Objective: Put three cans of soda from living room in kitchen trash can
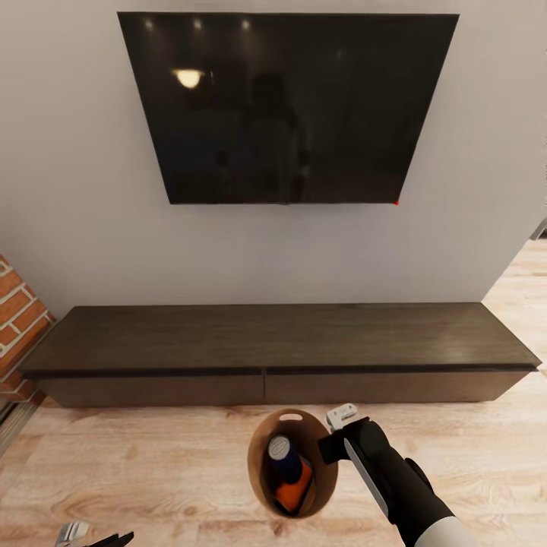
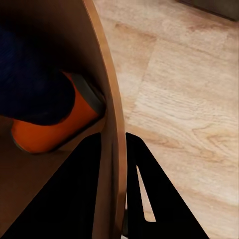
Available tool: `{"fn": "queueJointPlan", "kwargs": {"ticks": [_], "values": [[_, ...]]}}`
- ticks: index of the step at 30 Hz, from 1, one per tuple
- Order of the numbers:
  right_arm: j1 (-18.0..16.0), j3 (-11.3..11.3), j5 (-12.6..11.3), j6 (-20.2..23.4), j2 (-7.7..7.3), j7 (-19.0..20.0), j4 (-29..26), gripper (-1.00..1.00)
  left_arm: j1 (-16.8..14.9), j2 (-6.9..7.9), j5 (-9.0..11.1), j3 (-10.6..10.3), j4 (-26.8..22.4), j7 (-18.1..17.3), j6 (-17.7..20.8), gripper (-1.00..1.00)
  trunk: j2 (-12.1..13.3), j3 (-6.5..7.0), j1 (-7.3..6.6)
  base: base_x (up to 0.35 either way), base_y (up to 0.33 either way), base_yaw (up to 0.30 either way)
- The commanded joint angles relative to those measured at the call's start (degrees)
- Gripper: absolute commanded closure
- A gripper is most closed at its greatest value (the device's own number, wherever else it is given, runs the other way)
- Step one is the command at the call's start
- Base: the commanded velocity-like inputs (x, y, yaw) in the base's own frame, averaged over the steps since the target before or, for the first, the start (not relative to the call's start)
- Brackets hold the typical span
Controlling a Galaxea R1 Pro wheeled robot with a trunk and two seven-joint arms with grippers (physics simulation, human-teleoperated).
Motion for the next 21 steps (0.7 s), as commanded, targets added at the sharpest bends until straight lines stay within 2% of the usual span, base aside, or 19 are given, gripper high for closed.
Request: {"fn": "queueJointPlan", "kwargs": {"ticks": [1, 21], "values": [[0.0, 0.0, -1.0, 0.0, 0.03, 0.3, 0.0, 1.00, 0.0, 0.00, 0.0, 0.0, 0.0, 0.0, 0.0, -1.00, 0.0, 0.10, 0.00, 0.000, 0.000, 0.000], [0.0, 0.0, -1.0, 0.0, 0.06, 0.3, -0.1, 1.00, 0.0, 0.00, 0.0, -0.1, 0.0, 0.0, 0.0, -1.00, 0.0, 1.98, 0.00, 0.000, 0.000, 0.000]]}}
